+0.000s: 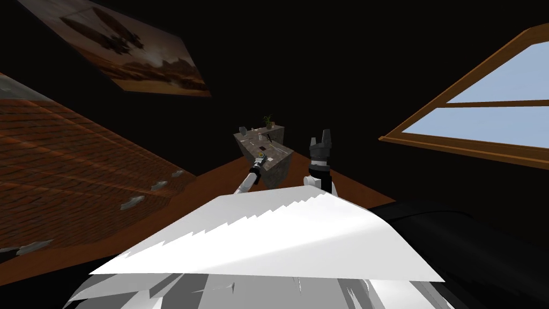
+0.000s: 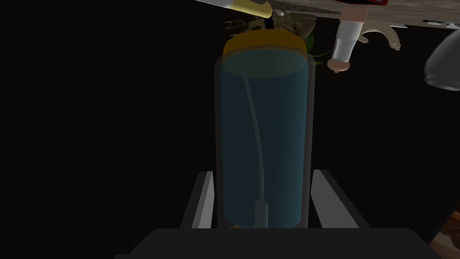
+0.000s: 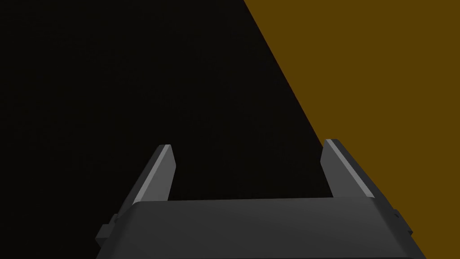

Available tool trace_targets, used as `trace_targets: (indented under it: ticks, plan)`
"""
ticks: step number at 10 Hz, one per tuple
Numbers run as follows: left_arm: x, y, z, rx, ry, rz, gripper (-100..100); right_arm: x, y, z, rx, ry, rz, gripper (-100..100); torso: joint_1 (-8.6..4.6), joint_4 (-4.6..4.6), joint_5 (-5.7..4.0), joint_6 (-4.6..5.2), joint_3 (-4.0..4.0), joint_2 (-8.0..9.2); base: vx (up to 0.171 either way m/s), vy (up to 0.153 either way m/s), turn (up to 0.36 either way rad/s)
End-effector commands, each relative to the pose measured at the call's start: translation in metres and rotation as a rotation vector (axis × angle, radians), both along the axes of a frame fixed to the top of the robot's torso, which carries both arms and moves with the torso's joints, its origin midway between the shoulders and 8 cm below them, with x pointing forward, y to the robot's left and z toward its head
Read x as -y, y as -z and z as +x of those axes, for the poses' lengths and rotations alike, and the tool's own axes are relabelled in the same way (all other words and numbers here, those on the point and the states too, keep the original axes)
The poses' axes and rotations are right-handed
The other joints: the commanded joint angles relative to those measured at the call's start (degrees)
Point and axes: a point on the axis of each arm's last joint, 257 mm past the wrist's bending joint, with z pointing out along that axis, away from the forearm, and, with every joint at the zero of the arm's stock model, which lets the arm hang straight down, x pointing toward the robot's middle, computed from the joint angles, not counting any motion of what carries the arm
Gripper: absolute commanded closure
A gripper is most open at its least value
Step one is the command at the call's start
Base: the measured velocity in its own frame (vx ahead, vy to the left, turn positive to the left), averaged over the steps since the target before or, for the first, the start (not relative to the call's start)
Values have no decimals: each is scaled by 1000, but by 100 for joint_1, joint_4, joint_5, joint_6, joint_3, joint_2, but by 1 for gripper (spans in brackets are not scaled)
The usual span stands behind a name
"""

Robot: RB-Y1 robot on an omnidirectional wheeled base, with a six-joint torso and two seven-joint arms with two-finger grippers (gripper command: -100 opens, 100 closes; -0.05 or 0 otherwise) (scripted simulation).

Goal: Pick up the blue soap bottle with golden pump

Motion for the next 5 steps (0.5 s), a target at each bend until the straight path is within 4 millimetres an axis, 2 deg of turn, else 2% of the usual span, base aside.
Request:
trace_targets:
  ticks: [1, 4, 5]
  plan:
    - [1, -3, -1, 10, 3, 7, 100, 0, 0, 0, 0, 0, 0, 0, 0, 0, 0, 0, 0, 0, 5, 11, 8]
    - [2, -4, -1, 22, 8, 32, 100, 0, 0, 0, 0, 0, 0, 0, -24, 1, -9, 3, 2, 3, -1, -2, -1]
    - [2, -4, -1, 22, 8, 33, 0, 0, 0, 0, 0, 0, 0, 0, -25, 2, -10, 3, 2, 3, 0, 0, 0]
